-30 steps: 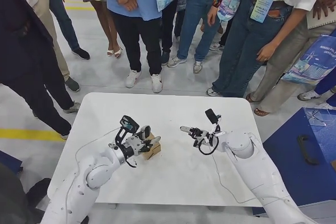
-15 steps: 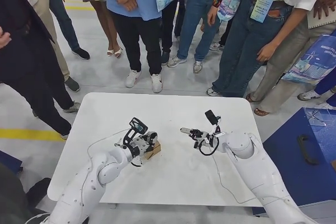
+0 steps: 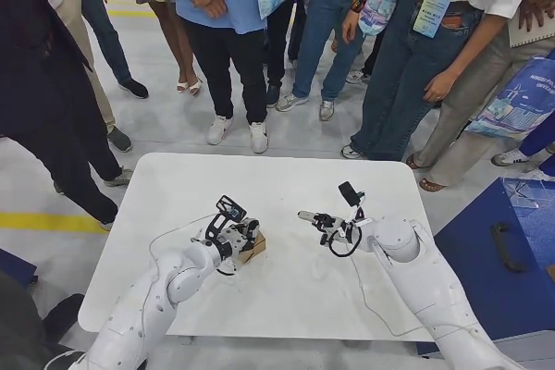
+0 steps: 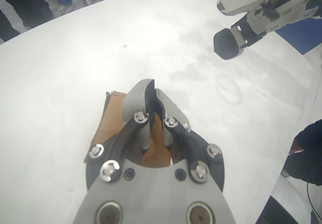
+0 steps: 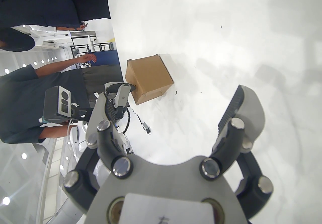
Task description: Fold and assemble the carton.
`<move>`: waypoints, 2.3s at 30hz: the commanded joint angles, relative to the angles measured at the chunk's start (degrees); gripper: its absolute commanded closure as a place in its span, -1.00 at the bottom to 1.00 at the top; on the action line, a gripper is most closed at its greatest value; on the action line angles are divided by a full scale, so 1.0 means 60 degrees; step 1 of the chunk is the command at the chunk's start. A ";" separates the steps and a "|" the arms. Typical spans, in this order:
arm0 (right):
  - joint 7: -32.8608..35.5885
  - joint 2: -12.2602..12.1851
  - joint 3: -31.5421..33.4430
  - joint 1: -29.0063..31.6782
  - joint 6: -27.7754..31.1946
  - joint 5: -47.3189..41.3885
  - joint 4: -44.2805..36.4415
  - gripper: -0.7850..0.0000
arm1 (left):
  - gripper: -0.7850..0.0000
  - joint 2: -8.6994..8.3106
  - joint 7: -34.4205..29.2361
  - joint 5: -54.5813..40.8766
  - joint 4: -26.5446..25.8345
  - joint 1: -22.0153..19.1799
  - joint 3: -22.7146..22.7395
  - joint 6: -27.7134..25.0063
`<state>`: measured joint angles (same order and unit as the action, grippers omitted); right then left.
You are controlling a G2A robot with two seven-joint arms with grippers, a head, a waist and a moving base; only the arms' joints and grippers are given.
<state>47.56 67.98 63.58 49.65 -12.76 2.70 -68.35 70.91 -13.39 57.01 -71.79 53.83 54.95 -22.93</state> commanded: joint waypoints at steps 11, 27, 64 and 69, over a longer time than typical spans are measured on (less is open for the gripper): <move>0.0000 0.0000 0.0000 0.0000 0.0000 0.0000 0.0000 -1.00 | 1.00 0.0048 -0.0094 0.0164 0.0057 0.0122 0.0009 0.0131; 0.0000 0.0000 0.0000 0.0000 0.0000 0.0000 0.0000 -1.00 | 1.00 0.0075 -0.0062 0.0344 0.0005 0.0276 0.0143 0.0185; 0.0000 0.0000 0.0000 0.0000 0.0000 0.0000 0.0000 -1.00 | -0.98 -0.0576 0.2508 -0.0254 -0.2831 0.2680 0.3471 -0.0596; 0.0000 0.0000 0.0000 0.0000 0.0000 0.0000 0.0000 -1.00 | -1.00 -0.0577 0.2508 -0.0254 -0.2831 0.2680 0.3471 -0.0596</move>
<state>47.56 67.98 63.58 49.65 -12.76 2.70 -68.35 67.45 1.66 55.49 -88.78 69.91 75.78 -26.51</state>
